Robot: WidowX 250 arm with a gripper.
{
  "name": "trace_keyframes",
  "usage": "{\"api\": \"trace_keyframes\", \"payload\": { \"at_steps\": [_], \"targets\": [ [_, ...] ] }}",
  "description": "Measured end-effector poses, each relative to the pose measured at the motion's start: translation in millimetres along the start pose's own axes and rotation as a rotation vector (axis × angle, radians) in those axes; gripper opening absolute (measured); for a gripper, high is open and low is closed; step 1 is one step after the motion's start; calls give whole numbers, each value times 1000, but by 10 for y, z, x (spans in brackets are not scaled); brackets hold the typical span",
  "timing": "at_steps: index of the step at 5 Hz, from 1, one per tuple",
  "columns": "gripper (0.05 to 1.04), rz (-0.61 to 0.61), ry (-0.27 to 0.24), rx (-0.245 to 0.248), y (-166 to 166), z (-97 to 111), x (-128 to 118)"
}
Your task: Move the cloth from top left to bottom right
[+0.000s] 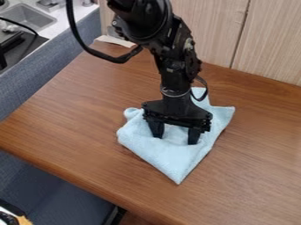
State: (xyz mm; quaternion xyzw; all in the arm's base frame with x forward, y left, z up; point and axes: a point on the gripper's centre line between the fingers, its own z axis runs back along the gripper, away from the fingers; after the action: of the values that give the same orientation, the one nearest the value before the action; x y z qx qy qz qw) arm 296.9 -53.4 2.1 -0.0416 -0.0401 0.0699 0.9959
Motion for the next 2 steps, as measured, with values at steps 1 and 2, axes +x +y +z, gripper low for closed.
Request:
{"api": "trace_keyframes", "payload": {
  "at_steps": [1, 2],
  "targets": [
    [999, 15, 16, 0, 42, 61, 58],
    [999, 9, -6, -14, 45, 252, 84]
  ]
}}
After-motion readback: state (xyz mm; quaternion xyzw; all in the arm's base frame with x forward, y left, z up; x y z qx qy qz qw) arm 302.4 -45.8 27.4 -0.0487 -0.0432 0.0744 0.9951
